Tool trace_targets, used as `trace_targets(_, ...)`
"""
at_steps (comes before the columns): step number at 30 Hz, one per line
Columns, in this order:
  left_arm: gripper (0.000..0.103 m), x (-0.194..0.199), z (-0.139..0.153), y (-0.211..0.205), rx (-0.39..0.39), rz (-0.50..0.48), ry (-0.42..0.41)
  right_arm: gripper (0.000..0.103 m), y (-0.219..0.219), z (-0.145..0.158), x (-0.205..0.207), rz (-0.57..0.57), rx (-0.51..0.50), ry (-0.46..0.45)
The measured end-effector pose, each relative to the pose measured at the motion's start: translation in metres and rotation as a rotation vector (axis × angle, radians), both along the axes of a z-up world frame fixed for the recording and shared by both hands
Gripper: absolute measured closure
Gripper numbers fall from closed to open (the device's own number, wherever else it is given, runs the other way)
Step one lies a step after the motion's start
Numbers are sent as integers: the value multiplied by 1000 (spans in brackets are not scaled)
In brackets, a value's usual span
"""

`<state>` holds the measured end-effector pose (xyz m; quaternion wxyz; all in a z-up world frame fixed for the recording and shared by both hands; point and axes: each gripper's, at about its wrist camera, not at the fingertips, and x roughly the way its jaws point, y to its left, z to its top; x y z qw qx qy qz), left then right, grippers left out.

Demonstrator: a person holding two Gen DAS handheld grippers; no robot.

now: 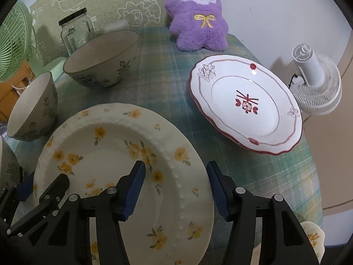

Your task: Organize plates and bowls

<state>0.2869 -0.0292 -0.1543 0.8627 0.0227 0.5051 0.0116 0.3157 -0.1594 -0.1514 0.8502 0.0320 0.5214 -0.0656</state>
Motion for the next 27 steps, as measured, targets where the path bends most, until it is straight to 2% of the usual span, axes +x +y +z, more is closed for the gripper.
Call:
trace_targets(5, 48, 0, 0, 0, 7, -12, 5, 43, -3, -1, 0, 5, 17, 5)
trace_targets(14, 48, 1, 0, 0, 7, -43, 24, 43, -1, 0, 2, 87, 19, 50)
trace_targets(19, 48, 2, 1, 1, 3, -45, 47, 46, -1, 3, 2, 68, 18, 54)
trace_targets(27, 49, -8, 5, 4, 30, -63, 48, 47, -3, 4, -6, 44, 76, 81)
